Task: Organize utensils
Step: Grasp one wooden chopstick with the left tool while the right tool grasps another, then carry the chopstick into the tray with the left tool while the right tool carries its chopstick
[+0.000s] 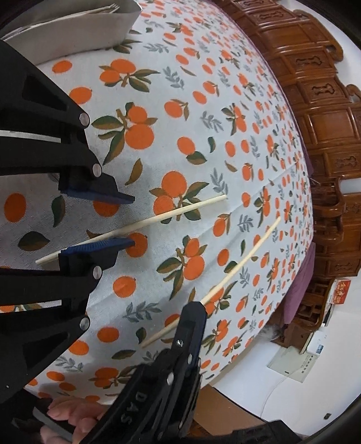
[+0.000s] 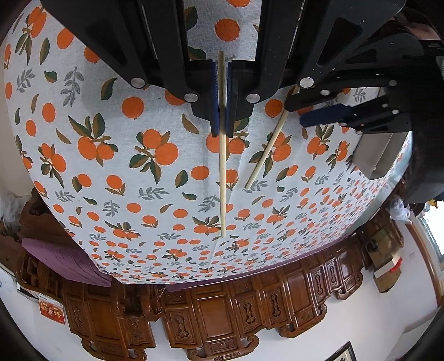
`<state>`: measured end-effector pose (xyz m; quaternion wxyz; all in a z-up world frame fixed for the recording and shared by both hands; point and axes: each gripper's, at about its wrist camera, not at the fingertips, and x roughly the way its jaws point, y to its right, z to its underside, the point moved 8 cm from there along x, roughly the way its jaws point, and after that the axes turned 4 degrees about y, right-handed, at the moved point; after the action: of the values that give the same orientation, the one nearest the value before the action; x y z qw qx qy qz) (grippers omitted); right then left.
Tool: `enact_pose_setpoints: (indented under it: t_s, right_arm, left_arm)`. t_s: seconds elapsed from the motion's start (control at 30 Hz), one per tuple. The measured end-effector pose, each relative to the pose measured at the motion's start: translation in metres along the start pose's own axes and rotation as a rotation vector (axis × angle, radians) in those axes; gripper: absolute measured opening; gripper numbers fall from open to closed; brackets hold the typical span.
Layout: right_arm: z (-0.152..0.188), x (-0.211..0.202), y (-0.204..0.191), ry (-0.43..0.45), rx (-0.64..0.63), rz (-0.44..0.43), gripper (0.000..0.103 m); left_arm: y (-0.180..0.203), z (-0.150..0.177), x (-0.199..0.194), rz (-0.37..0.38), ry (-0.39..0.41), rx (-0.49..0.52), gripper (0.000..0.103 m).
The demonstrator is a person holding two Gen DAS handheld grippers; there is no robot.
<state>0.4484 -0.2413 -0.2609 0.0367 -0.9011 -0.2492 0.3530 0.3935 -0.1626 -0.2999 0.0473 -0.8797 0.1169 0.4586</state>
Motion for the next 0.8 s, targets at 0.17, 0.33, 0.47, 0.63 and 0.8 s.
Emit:
enact_pose_setpoints:
  t_s: [0.17,0.33,0.47,0.63,0.8]
  right_arm:
    - [-0.001,-0.001,-0.006,0.0,-0.009,-0.004,0.006]
    - [-0.001,-0.003,-0.021,0.003,-0.048,-0.008,0.006]
    - [-0.002,-0.008,-0.035,0.014,-0.069,-0.019,0.006]
    - [-0.002,-0.016,-0.062,0.024,-0.102,-0.048,0.006]
    - [-0.003,-0.026,-0.097,0.044,-0.156,-0.088,0.006]
  left_arm:
    - [-0.002,0.004,-0.002,0.004,-0.013,0.003,0.004]
    - [-0.012,0.01,-0.018,-0.016,-0.012,0.005,0.004]
    - [-0.026,0.013,-0.043,-0.036,0.011,-0.003,0.004]
    - [-0.044,0.018,-0.076,-0.063,0.042,-0.017,0.004]
    - [-0.065,0.025,-0.112,-0.091,0.077,-0.039,0.004]
